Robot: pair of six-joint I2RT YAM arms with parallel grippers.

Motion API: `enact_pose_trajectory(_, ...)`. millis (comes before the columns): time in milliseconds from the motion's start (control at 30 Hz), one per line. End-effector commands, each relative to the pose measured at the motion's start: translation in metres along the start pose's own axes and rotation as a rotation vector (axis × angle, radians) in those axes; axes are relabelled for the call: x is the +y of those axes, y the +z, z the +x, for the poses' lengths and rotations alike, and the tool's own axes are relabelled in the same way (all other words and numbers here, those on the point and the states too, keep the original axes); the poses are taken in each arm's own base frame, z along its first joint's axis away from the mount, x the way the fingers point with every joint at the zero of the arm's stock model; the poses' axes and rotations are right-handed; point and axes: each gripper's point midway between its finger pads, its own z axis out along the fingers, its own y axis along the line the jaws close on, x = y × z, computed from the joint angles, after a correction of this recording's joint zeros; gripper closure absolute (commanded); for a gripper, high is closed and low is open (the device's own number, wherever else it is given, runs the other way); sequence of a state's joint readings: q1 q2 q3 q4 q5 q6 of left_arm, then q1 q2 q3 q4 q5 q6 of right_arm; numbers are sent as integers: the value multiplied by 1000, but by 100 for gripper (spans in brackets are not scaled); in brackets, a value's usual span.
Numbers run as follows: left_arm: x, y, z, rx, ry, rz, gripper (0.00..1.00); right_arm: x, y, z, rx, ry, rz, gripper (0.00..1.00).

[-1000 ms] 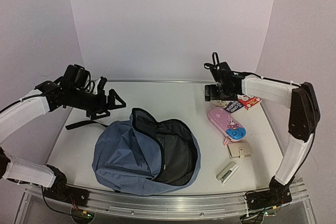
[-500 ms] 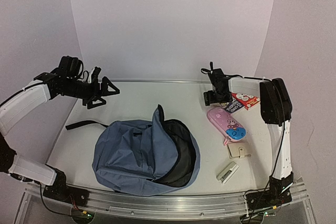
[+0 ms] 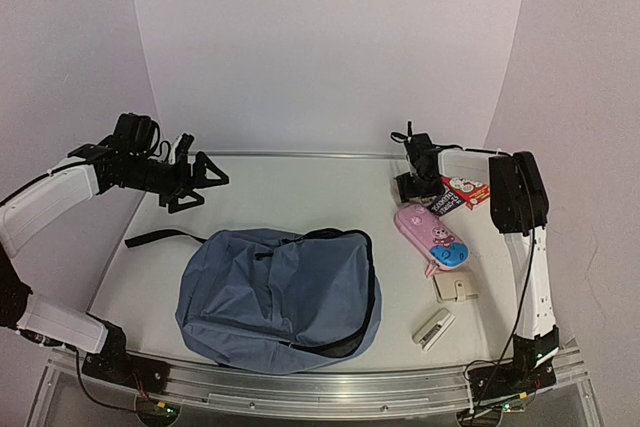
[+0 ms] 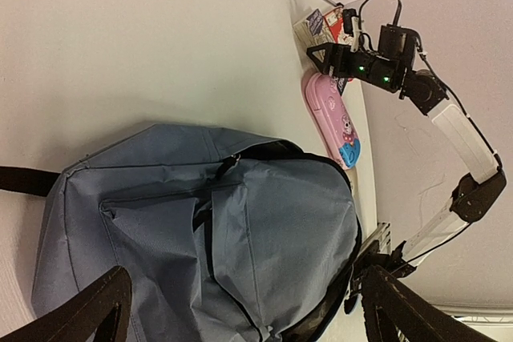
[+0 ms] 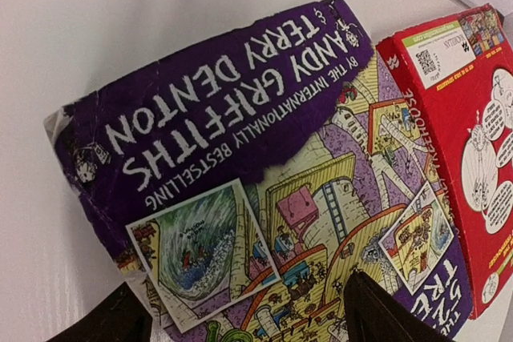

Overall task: Pack the student bag
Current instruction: Pick up the book from the center of the board.

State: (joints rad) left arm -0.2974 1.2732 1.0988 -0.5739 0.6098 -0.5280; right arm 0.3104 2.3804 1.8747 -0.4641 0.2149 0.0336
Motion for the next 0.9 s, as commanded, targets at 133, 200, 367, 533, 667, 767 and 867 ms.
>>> enact_pose_trajectory(133, -10, -4, -7, -23, 14, 39, 0, -2, 26, 1, 21, -1, -40, 34)
enact_pose_trajectory(200, -9, -3, -7, -23, 10, 39, 0, 2, 30, 4, 30, -15, -57, 43)
enact_pose_trajectory(367, -9, -2, -6, -21, 5, 42, 0, 8, 31, 6, 29, -46, -88, 68)
enact_pose_trajectory(533, -7, 0, -7, -20, -3, 43, 0, 8, 20, -7, -21, -32, -109, 92)
enact_pose_trajectory(667, -5, 3, -8, -22, -11, 47, 0, -1, 1, -28, -115, 2, -84, 100)
enact_pose_trajectory(767, -3, 7, -8, -22, -22, 50, 0, -10, -21, -42, -201, 39, -75, 100)
enact_pose_trajectory(867, -1, 9, -11, -30, -24, 47, 0, -16, -46, -58, -303, 116, -94, 100)
